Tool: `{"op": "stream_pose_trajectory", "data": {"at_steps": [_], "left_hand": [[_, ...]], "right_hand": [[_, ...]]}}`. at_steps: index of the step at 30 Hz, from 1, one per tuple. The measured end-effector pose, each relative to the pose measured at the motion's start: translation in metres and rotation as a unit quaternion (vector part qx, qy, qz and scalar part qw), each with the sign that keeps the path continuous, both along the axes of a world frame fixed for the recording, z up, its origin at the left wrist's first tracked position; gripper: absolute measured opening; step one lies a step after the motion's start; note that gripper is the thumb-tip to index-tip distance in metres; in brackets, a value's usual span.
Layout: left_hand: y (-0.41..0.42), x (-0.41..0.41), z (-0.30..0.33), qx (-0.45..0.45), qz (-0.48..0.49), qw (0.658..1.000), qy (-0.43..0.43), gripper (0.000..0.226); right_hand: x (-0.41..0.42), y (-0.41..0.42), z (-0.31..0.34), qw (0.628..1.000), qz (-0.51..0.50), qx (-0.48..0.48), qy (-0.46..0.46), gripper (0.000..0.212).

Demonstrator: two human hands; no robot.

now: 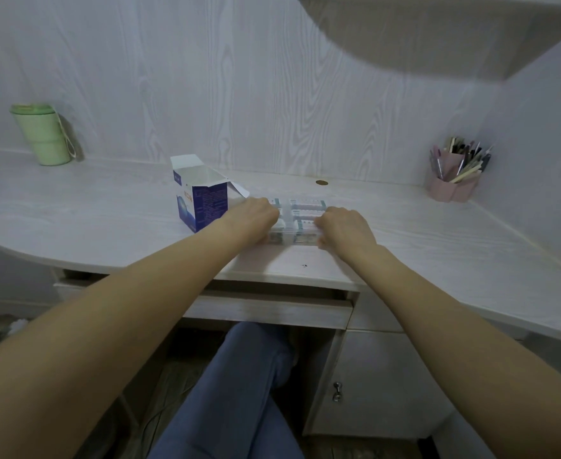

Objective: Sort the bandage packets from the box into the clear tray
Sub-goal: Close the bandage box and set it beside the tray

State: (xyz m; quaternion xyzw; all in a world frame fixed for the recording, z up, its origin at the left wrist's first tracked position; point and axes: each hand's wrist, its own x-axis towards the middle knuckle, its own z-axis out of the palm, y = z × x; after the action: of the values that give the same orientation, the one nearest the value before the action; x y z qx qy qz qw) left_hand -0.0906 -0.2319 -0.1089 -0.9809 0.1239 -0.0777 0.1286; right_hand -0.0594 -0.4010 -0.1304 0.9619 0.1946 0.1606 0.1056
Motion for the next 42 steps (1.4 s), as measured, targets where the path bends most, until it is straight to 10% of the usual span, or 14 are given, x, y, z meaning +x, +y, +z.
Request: {"op": "stream_pose_trajectory", "data": {"at_steps": [19, 28, 38, 42], "left_hand": [[0.004, 0.012, 0.005, -0.035, -0.005, 0.999, 0.029, 0.03], [0.016, 0.002, -0.004, -0.125, 0.03, 0.992, 0.014, 0.028], [0.099, -0.023, 0.032, -0.438, 0.024, 0.87, -0.225, 0.027], [0.134, -0.005, 0.027, -0.517, 0.207, 0.824, -0.106, 0.054]], "right_hand": [[0.003, -0.001, -0.016, 0.999, -0.002, 0.015, -0.047, 0.011], [-0.007, 0.006, 0.011, 0.992, -0.028, 0.09, 0.082, 0.017], [-0.023, 0.079, 0.047, 0.837, 0.06, 0.487, 0.243, 0.045], [-0.021, 0.122, 0.047, 0.815, 0.057, 0.477, 0.323, 0.083]]}}
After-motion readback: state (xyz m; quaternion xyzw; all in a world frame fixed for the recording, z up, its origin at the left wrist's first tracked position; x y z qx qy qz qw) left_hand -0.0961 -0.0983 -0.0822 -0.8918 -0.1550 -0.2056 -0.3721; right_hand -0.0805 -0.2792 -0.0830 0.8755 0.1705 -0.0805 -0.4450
